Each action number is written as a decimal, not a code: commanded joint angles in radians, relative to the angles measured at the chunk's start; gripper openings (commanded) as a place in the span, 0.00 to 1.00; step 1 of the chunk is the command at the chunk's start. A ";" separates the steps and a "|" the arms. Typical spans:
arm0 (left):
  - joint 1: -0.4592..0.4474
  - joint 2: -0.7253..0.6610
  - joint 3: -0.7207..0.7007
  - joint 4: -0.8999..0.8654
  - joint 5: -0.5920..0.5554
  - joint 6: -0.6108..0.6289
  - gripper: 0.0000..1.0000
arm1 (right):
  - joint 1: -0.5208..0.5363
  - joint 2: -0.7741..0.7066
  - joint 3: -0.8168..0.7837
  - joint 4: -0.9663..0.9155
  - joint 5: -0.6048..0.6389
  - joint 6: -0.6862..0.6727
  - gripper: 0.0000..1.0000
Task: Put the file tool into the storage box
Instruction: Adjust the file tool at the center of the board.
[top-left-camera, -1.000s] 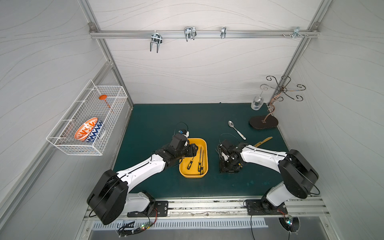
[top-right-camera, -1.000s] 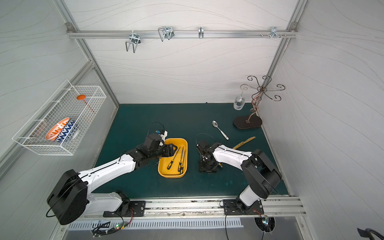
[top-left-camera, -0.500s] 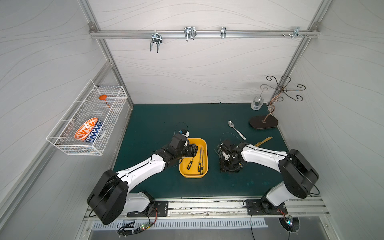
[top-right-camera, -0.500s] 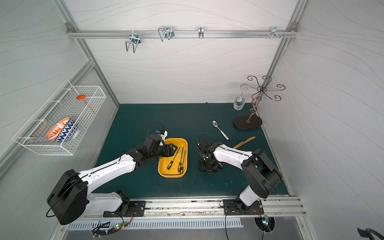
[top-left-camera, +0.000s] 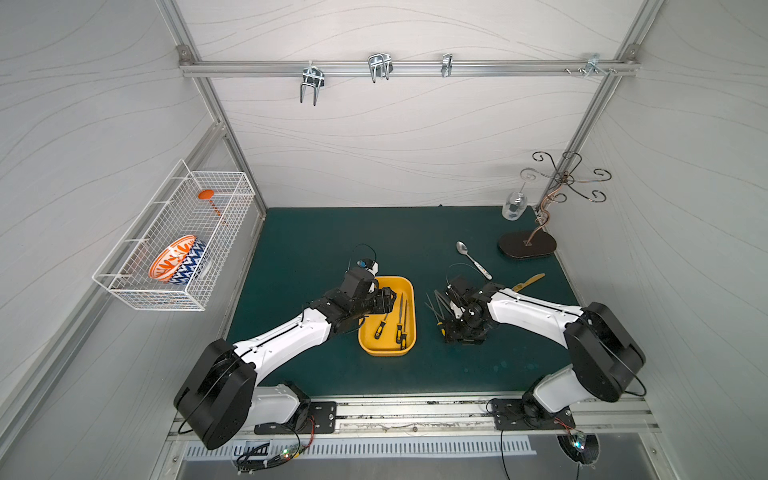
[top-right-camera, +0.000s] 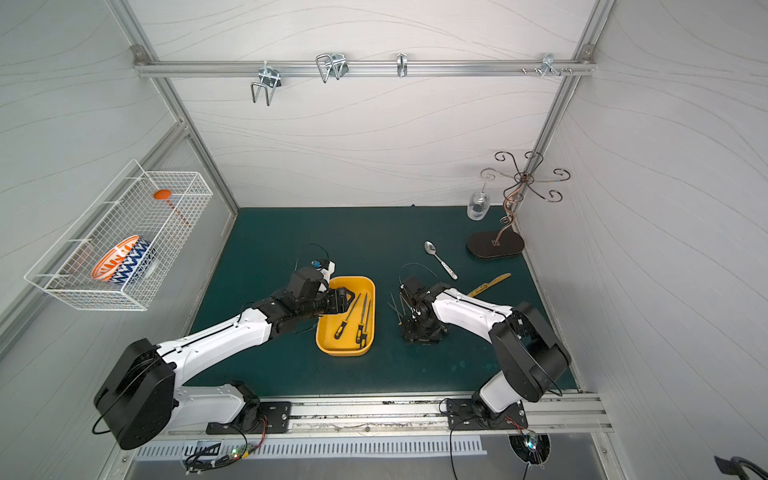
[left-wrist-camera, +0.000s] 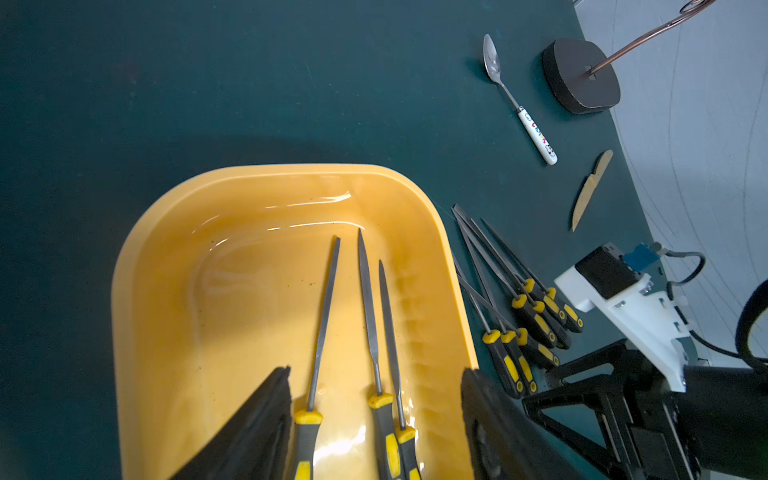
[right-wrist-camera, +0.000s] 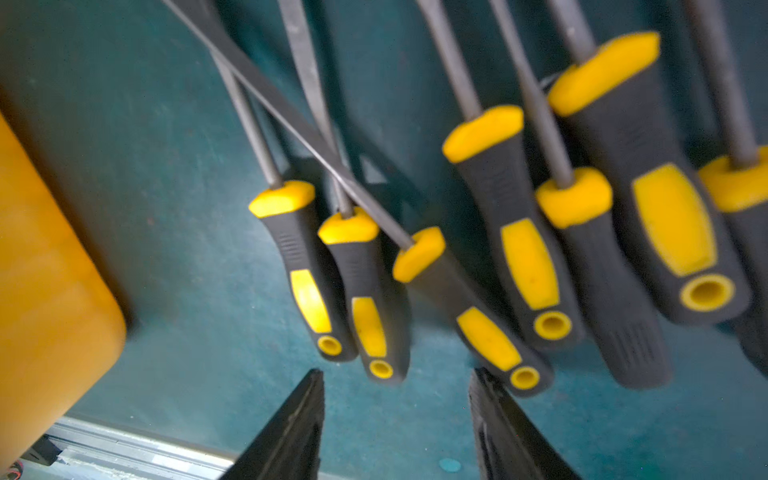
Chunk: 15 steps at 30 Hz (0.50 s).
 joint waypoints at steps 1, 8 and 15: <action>0.002 0.007 0.014 0.029 0.003 0.017 0.69 | -0.004 -0.040 0.004 -0.021 -0.001 0.015 0.59; 0.012 0.015 0.015 0.040 0.017 0.005 0.69 | 0.020 -0.087 0.055 -0.019 -0.048 0.021 0.57; 0.012 0.001 0.006 0.041 0.013 0.004 0.69 | 0.063 0.022 0.095 0.026 -0.055 0.015 0.55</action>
